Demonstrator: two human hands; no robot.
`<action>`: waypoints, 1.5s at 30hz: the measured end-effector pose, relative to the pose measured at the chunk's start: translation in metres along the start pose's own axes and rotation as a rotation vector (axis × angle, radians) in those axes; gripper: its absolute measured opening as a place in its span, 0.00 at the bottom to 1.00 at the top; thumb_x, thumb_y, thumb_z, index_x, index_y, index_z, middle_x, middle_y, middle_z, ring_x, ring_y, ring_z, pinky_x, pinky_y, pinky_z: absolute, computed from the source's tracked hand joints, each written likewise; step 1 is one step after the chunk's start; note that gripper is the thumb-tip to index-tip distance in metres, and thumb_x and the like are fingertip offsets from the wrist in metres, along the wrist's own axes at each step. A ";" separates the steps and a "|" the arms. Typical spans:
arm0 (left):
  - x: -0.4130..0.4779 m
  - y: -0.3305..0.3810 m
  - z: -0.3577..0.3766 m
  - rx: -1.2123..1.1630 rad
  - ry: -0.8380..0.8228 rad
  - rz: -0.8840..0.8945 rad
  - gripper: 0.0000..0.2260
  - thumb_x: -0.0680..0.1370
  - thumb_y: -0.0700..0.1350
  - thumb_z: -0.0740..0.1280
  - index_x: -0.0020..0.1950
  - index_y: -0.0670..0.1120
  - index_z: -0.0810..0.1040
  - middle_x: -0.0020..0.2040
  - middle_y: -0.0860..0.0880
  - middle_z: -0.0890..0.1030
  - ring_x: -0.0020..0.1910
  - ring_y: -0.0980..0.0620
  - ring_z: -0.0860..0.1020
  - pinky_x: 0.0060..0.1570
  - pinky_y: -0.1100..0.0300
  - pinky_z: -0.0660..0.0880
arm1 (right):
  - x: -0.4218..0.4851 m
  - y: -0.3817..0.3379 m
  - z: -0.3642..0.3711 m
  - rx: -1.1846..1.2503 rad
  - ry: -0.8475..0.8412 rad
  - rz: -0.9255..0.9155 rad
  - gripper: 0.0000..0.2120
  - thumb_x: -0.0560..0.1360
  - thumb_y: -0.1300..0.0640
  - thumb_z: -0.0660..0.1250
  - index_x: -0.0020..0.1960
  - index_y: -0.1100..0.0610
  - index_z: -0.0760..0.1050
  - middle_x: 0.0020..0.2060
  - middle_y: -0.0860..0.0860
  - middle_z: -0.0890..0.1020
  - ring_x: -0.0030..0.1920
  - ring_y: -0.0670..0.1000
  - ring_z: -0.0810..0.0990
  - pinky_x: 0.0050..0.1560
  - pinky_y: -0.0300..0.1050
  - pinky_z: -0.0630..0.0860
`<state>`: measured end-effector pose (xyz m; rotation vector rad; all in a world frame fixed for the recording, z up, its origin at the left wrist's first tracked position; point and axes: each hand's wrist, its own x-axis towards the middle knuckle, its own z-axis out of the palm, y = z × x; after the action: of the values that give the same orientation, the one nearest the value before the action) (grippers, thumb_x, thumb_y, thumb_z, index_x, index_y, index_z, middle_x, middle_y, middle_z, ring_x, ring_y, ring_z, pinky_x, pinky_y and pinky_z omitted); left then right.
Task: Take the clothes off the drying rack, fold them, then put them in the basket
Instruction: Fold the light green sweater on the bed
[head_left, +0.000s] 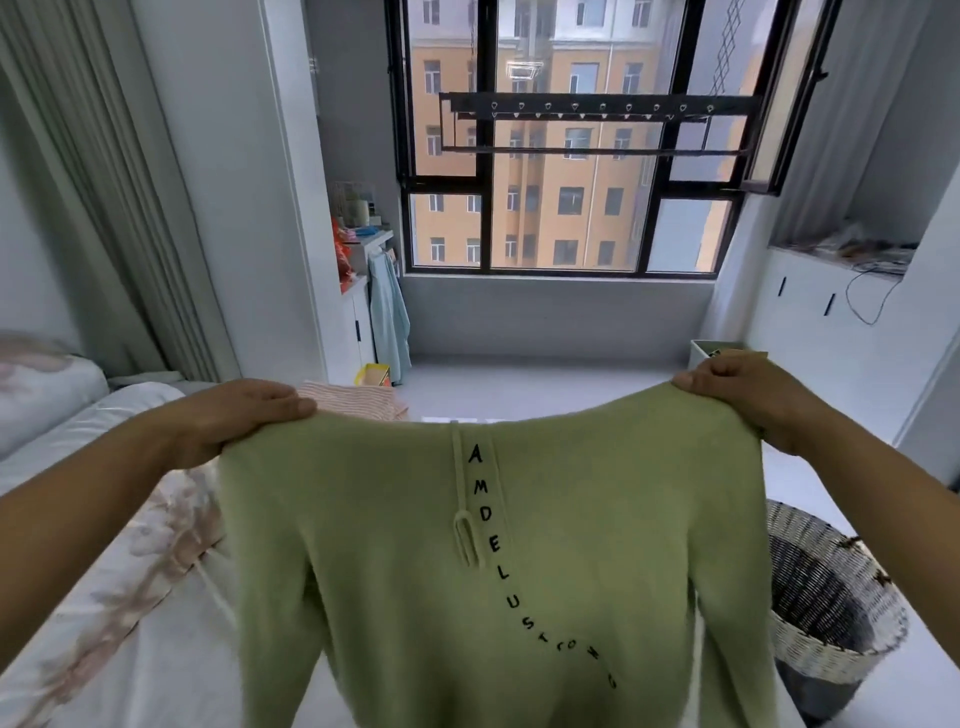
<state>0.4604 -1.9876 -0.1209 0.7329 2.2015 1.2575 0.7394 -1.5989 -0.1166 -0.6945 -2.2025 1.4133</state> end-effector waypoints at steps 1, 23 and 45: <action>0.006 -0.009 -0.014 -0.092 -0.031 -0.011 0.31 0.47 0.62 0.81 0.40 0.42 0.83 0.39 0.44 0.83 0.36 0.52 0.82 0.38 0.61 0.79 | 0.006 -0.006 0.010 0.042 -0.022 0.024 0.15 0.65 0.49 0.74 0.37 0.60 0.76 0.32 0.55 0.78 0.26 0.46 0.77 0.27 0.36 0.74; 0.165 -0.073 -0.171 0.055 0.168 0.102 0.27 0.48 0.70 0.75 0.32 0.51 0.80 0.32 0.51 0.77 0.34 0.51 0.74 0.37 0.59 0.69 | 0.167 -0.046 0.174 -0.338 0.053 -0.036 0.18 0.74 0.49 0.66 0.44 0.66 0.77 0.39 0.64 0.77 0.38 0.54 0.72 0.36 0.43 0.64; 0.045 -0.557 0.107 0.236 -0.485 -0.770 0.12 0.75 0.44 0.68 0.32 0.47 0.73 0.29 0.55 0.70 0.28 0.64 0.67 0.33 0.72 0.65 | -0.077 0.420 0.405 -0.641 -0.539 0.750 0.18 0.64 0.32 0.70 0.33 0.45 0.72 0.35 0.51 0.76 0.49 0.61 0.80 0.42 0.33 0.69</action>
<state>0.3830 -2.1313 -0.6662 0.1808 1.9271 0.3891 0.6323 -1.7815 -0.6655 -1.6570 -3.0597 1.2742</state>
